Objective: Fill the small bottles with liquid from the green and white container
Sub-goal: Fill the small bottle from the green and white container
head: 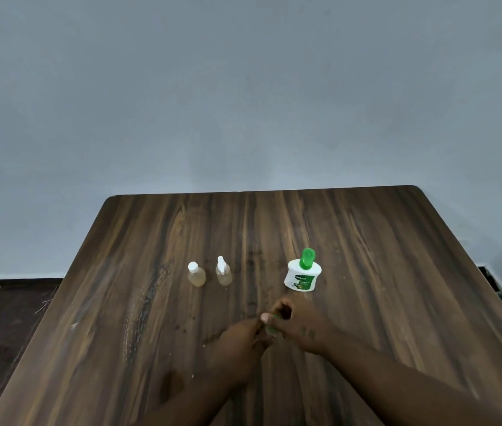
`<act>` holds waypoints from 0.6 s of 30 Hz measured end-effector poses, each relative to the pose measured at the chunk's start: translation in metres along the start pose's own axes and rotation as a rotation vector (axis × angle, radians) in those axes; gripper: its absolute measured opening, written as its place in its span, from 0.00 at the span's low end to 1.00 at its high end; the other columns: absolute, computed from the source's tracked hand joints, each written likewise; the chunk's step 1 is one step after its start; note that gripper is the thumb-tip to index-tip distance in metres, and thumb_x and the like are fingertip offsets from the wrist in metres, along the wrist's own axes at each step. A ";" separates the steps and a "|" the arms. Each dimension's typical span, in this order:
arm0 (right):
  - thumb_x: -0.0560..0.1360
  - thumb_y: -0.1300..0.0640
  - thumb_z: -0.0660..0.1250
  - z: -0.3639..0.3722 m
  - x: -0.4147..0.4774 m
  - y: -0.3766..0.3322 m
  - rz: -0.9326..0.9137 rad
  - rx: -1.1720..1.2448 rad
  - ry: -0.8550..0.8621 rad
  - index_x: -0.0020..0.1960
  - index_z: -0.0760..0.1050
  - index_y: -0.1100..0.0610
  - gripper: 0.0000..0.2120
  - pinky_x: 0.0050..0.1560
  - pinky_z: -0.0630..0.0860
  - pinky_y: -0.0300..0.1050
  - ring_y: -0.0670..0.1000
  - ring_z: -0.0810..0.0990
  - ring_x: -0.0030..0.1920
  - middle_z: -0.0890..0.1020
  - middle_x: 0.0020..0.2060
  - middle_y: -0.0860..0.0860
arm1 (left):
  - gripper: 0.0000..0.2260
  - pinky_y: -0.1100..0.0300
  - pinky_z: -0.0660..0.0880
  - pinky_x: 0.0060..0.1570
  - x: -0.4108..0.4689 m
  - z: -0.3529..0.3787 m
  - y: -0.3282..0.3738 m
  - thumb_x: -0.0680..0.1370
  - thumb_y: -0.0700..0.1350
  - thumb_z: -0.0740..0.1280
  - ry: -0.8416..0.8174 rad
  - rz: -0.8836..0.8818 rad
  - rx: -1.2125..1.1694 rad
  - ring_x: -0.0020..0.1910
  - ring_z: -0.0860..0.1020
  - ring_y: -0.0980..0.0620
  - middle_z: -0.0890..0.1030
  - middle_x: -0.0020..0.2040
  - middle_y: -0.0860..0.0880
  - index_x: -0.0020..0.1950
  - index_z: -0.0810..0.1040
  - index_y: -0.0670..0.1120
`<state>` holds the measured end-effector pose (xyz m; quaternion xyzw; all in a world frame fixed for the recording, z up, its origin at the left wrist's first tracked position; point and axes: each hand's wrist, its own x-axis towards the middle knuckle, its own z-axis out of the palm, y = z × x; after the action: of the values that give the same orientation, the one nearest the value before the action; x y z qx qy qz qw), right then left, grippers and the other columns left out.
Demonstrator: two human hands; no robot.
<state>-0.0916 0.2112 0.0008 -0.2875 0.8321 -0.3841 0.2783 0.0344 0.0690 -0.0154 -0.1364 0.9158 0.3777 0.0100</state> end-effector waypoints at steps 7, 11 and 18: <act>0.68 0.54 0.72 -0.012 -0.007 0.000 -0.086 -0.084 -0.074 0.49 0.83 0.48 0.09 0.47 0.80 0.41 0.43 0.81 0.43 0.84 0.43 0.43 | 0.12 0.59 0.74 0.46 0.000 0.002 0.005 0.78 0.57 0.66 -0.029 0.000 0.017 0.49 0.80 0.56 0.83 0.51 0.56 0.58 0.78 0.56; 0.66 0.65 0.69 -0.019 -0.016 0.003 -0.126 0.012 -0.069 0.49 0.83 0.51 0.15 0.48 0.80 0.40 0.44 0.83 0.46 0.85 0.45 0.45 | 0.10 0.61 0.71 0.45 0.003 0.005 0.009 0.78 0.55 0.67 -0.094 -0.030 0.007 0.50 0.79 0.57 0.81 0.52 0.56 0.59 0.78 0.56; 0.64 0.63 0.68 -0.039 -0.014 0.045 -0.002 -0.120 0.057 0.43 0.79 0.48 0.12 0.40 0.73 0.39 0.39 0.78 0.38 0.81 0.40 0.41 | 0.16 0.55 0.78 0.44 0.003 0.014 0.006 0.80 0.65 0.61 -0.137 -0.070 -0.123 0.42 0.80 0.60 0.81 0.41 0.57 0.44 0.77 0.54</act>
<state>-0.1205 0.2633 -0.0103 -0.2937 0.8608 -0.3418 0.2365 0.0283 0.0820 -0.0218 -0.1426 0.8827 0.4410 0.0773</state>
